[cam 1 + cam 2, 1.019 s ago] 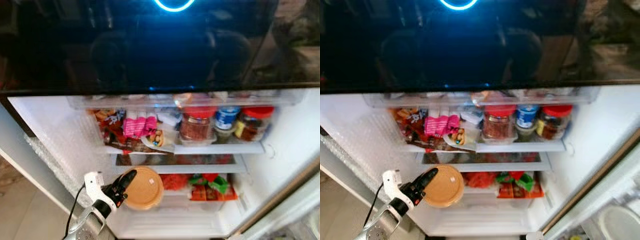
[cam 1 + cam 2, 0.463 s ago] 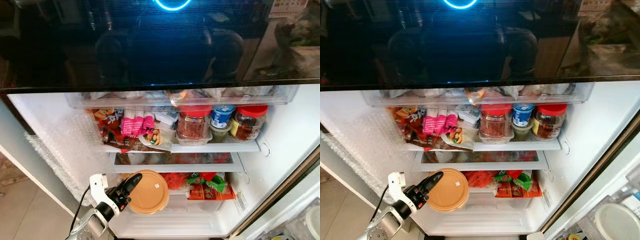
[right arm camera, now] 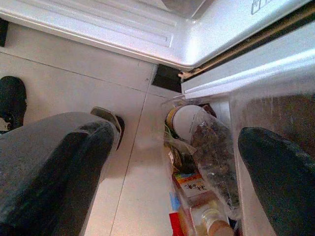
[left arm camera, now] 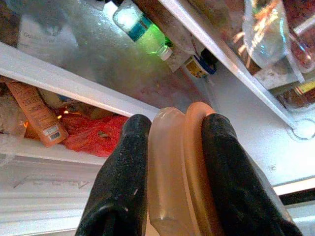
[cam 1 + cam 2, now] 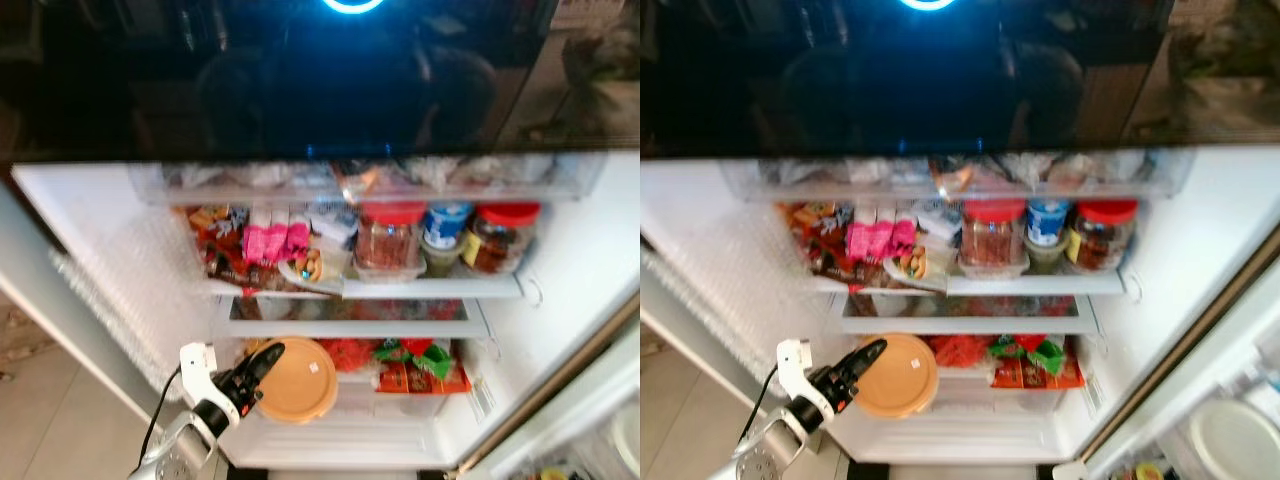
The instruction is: Restocking fridge
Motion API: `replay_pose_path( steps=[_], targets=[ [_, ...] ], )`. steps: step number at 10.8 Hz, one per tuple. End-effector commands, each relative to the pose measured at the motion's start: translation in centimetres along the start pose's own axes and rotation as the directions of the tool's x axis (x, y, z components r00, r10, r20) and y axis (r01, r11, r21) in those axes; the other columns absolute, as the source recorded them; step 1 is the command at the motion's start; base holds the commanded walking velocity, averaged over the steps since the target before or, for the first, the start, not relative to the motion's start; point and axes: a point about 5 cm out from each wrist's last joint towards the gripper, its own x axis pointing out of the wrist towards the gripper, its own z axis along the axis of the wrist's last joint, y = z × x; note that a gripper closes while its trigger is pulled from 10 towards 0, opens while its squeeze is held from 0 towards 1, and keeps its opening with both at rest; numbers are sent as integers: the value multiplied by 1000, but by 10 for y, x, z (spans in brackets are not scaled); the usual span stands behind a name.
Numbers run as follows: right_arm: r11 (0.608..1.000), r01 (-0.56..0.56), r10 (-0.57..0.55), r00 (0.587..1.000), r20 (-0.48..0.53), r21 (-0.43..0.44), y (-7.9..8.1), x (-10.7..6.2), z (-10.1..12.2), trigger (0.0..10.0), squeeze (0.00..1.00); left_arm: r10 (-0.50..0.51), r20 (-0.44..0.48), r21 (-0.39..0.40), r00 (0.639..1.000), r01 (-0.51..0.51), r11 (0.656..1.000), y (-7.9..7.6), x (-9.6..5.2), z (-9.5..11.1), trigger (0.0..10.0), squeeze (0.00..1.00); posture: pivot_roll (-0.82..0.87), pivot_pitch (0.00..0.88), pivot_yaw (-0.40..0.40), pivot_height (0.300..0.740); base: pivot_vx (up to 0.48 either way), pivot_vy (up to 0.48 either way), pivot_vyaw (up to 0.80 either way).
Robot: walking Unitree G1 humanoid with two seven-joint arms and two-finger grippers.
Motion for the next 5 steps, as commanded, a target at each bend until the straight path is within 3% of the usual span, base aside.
replay_pose_path(
  steps=[1,5],
  targets=[
    [1000,-3,3,1000,-14,-9,0,-1,-4,10000,0,9,6,15,1000,-9,1000,1,0,3,10000,0,-60,0,23,686,0,0,0],
    [1000,0,0,1000,-16,5,1,0,-3,10000,0,26,31,12,999,-26,1000,3,2,6,10000,0,-61,0,20,671,0,0,0]
  ],
)
